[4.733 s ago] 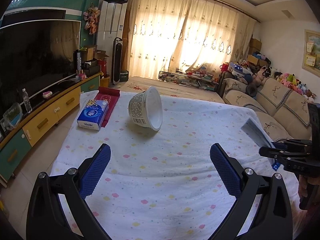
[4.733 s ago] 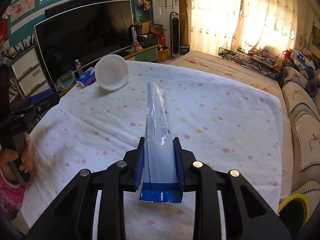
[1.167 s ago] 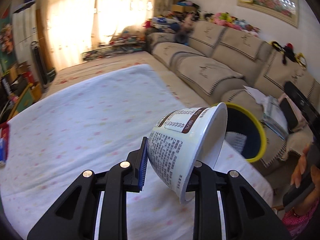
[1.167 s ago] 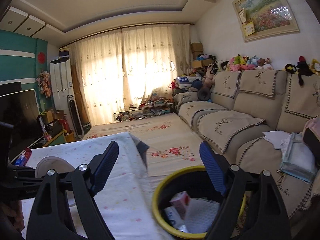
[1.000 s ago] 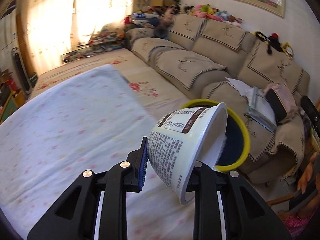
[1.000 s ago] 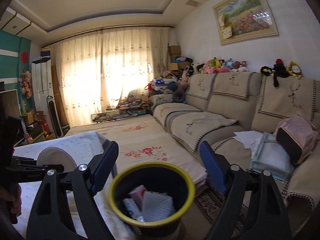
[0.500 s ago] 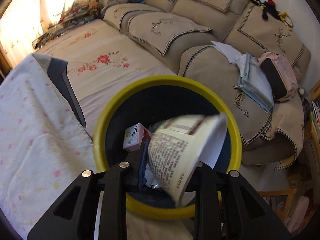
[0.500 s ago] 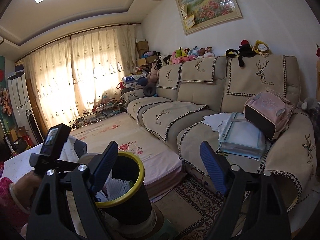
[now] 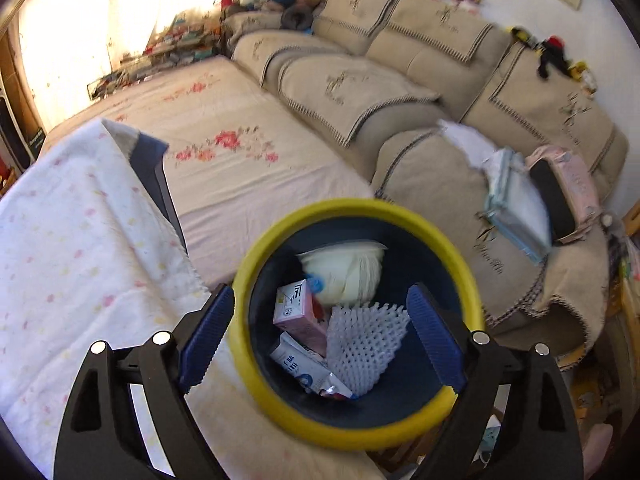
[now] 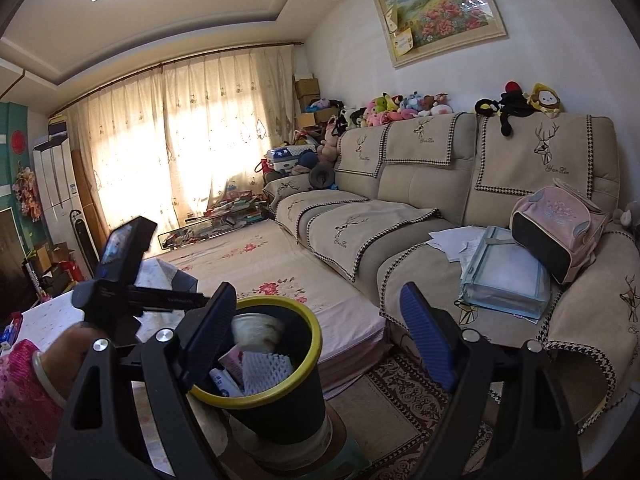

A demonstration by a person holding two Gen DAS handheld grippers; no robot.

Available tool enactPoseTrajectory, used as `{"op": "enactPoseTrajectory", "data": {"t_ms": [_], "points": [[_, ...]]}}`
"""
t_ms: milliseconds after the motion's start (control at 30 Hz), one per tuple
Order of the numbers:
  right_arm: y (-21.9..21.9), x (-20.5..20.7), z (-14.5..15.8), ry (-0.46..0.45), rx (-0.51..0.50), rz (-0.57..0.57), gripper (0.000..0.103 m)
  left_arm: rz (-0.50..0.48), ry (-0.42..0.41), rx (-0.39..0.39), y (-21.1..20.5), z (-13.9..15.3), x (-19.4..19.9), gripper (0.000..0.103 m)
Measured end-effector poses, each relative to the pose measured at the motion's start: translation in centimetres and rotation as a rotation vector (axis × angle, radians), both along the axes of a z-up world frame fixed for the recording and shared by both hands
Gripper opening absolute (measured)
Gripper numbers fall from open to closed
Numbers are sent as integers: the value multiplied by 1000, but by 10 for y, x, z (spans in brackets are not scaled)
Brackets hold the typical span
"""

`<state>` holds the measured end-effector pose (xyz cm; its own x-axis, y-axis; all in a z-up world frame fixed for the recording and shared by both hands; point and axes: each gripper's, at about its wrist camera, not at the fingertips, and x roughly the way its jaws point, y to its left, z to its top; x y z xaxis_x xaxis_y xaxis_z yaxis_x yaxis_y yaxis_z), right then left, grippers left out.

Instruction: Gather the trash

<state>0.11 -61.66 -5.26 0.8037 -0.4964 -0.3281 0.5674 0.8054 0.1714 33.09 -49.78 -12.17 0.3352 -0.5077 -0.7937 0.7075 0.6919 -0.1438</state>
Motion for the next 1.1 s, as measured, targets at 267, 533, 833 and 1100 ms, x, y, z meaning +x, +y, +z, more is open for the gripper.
{"op": "enactPoseTrajectory", "data": {"t_ms": [267,533,833,1100], "points": [[26,17,4,40,-12,117,84,129,-275,-128,125,78,-71,98],[75,40,12,78,-27,316,93,502,-390,-108,288,109,-148,98],[122,39,38,91,-90,424,96,751,-517,-84,408,131,-230,98],[142,15,53,96,-134,447,96,768,-534,-112,429,130,-287,98]]}}
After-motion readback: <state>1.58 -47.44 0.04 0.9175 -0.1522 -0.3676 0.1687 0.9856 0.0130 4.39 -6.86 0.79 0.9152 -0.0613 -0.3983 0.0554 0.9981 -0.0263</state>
